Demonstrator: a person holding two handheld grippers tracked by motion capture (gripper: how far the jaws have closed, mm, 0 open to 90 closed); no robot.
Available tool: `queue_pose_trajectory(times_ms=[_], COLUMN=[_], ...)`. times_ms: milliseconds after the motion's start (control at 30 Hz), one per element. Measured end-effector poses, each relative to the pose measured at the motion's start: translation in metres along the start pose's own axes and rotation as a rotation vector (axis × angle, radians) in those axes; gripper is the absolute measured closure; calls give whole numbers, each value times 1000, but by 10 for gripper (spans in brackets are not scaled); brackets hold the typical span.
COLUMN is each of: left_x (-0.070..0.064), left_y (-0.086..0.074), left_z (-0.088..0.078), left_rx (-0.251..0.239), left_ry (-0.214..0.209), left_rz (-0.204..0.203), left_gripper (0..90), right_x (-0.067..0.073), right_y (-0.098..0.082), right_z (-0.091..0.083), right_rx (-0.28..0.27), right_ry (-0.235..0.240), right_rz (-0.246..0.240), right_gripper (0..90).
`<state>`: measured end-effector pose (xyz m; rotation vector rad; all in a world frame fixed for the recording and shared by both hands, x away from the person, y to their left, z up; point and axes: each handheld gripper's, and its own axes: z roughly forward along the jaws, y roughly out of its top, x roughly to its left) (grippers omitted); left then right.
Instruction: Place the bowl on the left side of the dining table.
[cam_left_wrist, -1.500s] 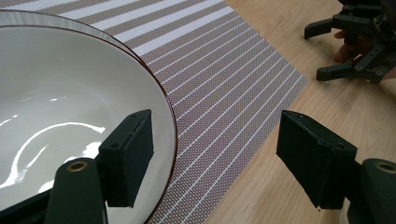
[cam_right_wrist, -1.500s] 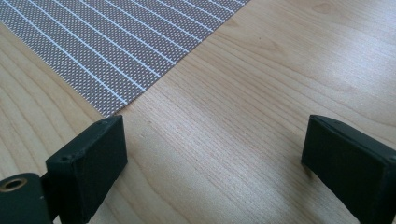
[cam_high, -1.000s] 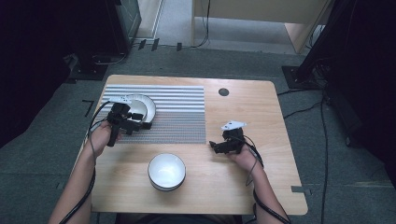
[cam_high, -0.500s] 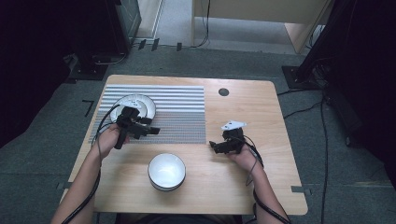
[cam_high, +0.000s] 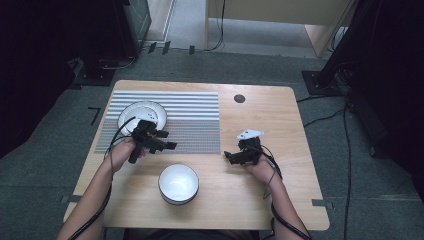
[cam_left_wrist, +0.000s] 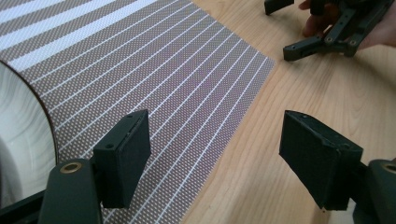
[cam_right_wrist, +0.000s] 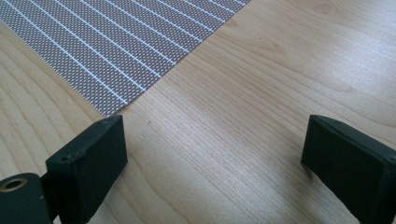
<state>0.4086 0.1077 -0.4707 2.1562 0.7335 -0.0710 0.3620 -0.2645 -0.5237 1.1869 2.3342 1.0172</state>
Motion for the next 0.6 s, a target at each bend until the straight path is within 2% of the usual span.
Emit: queue_pose_trajectory(times_ms=[167, 333, 467, 600], left_x=[-2, -3, -4, -3], left_y=[-2, -2, 1, 5], left_z=[9, 15, 15, 10], left_rx=[35, 39, 31, -12], left_ry=[0, 3, 10, -19], left_rz=[12, 13, -9, -52], left_gripper=[245, 246, 246, 221], right_x=[0, 0, 0, 0], right_y=[0, 0, 0, 0], right_z=[0, 0, 0, 0], right_rx=[0, 0, 0, 0], right_ry=[0, 0, 0, 0], right_rz=[0, 0, 1, 0], right_gripper=[62, 62, 62, 62])
